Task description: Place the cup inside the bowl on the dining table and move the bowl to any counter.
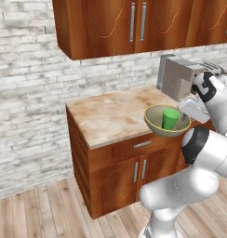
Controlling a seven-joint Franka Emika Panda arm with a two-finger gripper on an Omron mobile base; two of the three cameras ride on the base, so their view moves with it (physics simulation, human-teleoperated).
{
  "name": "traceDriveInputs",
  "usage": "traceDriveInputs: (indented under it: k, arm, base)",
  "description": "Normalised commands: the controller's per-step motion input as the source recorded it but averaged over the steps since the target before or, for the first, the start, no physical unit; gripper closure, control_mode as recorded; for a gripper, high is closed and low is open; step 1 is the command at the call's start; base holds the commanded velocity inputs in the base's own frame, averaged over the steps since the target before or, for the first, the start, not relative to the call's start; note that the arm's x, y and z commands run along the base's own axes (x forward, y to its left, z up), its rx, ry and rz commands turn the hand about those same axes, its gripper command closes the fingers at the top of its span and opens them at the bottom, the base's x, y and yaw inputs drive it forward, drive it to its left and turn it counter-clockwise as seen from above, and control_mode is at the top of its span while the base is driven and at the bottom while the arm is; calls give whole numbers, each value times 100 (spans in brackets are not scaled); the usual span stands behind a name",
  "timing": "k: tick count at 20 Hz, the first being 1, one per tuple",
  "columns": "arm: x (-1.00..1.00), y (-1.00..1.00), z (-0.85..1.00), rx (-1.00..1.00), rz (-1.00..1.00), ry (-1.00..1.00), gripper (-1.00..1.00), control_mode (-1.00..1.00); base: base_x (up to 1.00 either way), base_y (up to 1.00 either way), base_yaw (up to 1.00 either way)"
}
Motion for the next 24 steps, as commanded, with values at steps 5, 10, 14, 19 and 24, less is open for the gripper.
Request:
traceDriveInputs:
  k: [5, 10, 14, 19, 24]
  arm:
    - [0, 0, 0, 0, 0, 0, 100, 100]
    - [0, 0, 0, 0, 0, 0, 100, 100]
    - [0, 0, 0, 0, 0, 0, 100, 100]
    - [0, 0, 0, 0, 0, 0, 100, 100]
    - [0, 0, 0, 0, 0, 0, 100, 100]
  base:
    - [54, -14, 8]
    - [53, -7, 7]
    - [24, -14, 8]
    - [4, -1, 5]
    - [0, 0, 0]
